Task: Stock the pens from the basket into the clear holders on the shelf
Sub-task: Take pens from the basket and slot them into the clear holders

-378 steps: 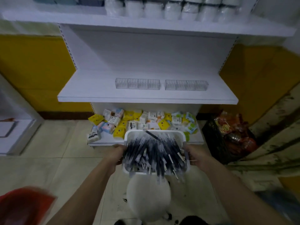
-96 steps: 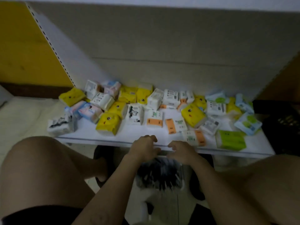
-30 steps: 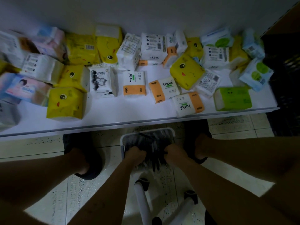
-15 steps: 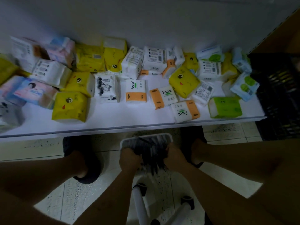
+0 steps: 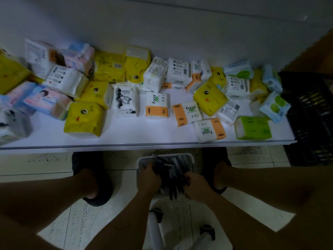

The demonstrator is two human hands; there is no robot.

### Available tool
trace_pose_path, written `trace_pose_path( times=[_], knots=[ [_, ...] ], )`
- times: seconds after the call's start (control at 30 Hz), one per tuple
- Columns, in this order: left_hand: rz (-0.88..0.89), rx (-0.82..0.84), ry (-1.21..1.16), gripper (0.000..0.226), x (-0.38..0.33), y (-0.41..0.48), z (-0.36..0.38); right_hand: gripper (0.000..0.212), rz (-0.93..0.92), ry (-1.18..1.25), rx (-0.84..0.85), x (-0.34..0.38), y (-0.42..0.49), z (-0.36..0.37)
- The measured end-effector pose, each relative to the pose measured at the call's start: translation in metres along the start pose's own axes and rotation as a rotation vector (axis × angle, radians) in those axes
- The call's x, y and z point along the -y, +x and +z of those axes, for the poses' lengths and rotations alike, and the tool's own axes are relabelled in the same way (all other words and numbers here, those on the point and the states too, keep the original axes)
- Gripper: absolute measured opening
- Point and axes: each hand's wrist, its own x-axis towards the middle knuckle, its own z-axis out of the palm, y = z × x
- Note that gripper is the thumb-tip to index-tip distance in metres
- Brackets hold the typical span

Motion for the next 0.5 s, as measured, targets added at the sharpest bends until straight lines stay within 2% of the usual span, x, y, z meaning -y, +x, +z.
trace_pose_path(
  times=[0.07, 0.23, 0.33, 0.43, 0.5],
  knots=[
    [0.026, 0.019, -0.003, 0.031, -0.007, 0.004, -0.003, 0.023, 0.019, 0.048, 0.015, 0.000, 0.000, -0.001],
    [-0.068, 0.181, 0.079, 0.015, -0.021, 0.025, -0.009, 0.016, -0.033, 0.010, -0.031, 0.009, -0.001, -0.008],
    [-0.092, 0.197, 0.079, 0.025, -0.033, 0.034, -0.013, 0.020, -0.044, -0.021, -0.044, 0.015, -0.005, -0.012],
    [-0.119, 0.160, 0.048, 0.020, -0.038, 0.038, -0.015, 0.018, -0.040, -0.017, -0.048, 0.012, -0.006, -0.012],
    [-0.152, 0.137, -0.020, 0.021, -0.032, 0.036, -0.013, 0.010, -0.021, 0.011, -0.036, 0.009, -0.007, -0.011]
  ],
)
